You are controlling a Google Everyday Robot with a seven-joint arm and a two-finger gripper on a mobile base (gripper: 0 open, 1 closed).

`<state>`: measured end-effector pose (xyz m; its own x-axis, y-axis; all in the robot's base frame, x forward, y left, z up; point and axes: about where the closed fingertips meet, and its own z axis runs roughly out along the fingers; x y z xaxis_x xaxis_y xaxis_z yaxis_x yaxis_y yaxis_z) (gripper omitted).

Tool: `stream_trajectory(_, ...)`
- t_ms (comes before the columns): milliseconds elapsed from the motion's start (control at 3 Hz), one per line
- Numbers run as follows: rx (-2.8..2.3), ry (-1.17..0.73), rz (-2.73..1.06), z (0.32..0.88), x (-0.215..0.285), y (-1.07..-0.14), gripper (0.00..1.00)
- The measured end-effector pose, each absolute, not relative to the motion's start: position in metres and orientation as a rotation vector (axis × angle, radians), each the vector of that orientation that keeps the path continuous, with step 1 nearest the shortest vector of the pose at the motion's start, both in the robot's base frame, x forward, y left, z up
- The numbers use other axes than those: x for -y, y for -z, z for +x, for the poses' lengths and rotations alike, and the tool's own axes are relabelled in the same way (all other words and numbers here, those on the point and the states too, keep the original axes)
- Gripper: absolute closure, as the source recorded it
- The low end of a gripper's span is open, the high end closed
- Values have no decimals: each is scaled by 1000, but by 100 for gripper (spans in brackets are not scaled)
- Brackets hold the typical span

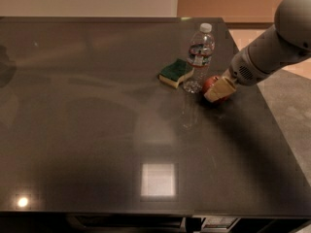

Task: Move apple near water bottle

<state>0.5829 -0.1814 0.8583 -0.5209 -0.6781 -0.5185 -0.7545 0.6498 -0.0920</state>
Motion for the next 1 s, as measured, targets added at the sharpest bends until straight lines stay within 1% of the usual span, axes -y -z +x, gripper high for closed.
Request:
stream_trajectory(333,-2348,-195,-1117,583,180,-859,13)
stream_trajectory(667,-2347,-195,-1119,582,179,-859,0)
stream_trajectory(1000,-2347,-195,-1119,582,179,-859,0)
